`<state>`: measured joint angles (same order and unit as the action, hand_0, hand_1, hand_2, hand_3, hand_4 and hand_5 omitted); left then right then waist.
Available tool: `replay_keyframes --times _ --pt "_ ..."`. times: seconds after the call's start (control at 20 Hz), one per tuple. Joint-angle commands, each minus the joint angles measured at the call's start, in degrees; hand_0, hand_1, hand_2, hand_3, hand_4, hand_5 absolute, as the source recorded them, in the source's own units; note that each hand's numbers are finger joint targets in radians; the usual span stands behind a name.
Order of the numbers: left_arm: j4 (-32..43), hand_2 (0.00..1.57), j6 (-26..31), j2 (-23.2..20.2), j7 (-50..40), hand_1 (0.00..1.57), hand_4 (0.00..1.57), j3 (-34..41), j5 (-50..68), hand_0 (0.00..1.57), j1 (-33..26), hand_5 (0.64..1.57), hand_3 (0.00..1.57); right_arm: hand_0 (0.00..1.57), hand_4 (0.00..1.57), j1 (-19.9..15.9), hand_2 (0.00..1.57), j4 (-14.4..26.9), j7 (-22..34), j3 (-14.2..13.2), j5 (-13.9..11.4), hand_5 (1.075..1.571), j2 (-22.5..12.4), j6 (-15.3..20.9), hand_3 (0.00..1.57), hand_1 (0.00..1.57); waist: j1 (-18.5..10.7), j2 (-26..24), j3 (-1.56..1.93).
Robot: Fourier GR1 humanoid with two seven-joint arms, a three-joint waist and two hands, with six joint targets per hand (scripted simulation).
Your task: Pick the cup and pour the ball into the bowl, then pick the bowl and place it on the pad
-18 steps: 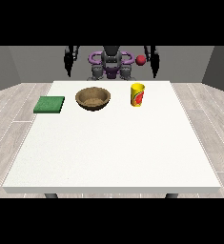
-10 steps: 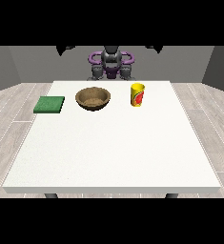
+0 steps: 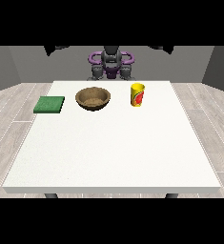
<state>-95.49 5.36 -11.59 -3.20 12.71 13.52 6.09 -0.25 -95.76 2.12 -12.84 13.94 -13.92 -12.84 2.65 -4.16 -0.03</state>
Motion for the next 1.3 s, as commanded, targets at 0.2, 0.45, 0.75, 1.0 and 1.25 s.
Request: replay_keyframes --times 0.2,0.45,0.75,1.0,1.25 --pt "9.75 0.00 -0.38 0.44 12.93 0.00 0.00 2.37 -2.72 0.00 6.09 1.529 0.00 0.00 0.00 -2.46 0.00 3.24 -9.87 1.30 -2.59 1.570 3.14 -0.80 0.00 0.00 2.09 9.72 0.02" --pt "18.40 0.00 0.71 3.97 24.79 0.00 0.00 -0.06 -6.01 0.00 3.45 1.526 0.00 0.00 0.00 -4.38 0.00 4.75 -9.05 0.91 -3.85 1.571 2.74 0.50 0.00 0.00 0.90 10.06 0.01" --pt "29.57 0.00 -4.05 7.69 35.17 0.00 0.00 -0.88 -9.76 0.00 8.30 1.517 0.00 0.00 0.00 -6.77 0.00 6.10 -10.85 -1.07 -1.42 1.571 -0.14 -3.33 0.00 0.00 4.47 14.84 0.01" --pt "39.68 0.00 -7.00 7.40 42.32 0.00 0.00 0.79 -11.37 0.00 12.39 1.519 0.00 0.00 0.00 -5.48 0.00 7.05 -13.79 0.20 -2.14 1.570 0.92 -4.89 0.00 0.00 5.94 16.94 0.01" --pt "50.69 0.00 -5.66 4.58 47.58 0.00 0.00 2.71 -10.76 0.00 17.32 1.519 0.00 0.00 0.00 -7.62 0.00 7.83 -12.32 -0.07 -2.71 1.571 1.53 -2.73 0.00 0.00 4.93 17.24 -0.01"
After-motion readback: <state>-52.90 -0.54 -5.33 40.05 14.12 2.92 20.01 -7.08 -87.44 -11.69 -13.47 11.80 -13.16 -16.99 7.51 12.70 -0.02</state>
